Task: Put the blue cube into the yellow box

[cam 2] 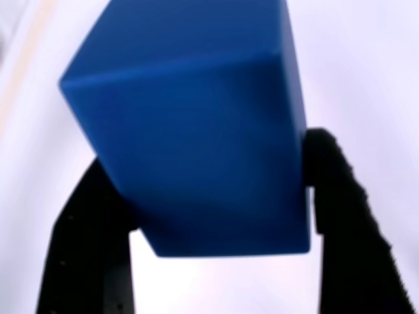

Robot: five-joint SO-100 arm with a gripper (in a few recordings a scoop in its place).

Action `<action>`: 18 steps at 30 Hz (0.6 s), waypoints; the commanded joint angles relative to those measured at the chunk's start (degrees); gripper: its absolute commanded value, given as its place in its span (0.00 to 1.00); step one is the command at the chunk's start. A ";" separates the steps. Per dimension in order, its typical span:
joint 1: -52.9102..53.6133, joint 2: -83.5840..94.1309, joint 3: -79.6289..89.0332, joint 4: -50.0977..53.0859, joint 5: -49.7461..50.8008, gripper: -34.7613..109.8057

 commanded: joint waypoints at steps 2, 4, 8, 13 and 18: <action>12.83 12.92 4.57 -2.81 -2.29 0.29; 17.31 15.64 7.82 -3.43 -3.08 0.29; 25.22 21.27 14.15 -3.69 -4.13 0.29; 33.84 27.60 22.06 -3.78 -3.96 0.29; 40.78 33.49 30.85 -5.54 -5.36 0.29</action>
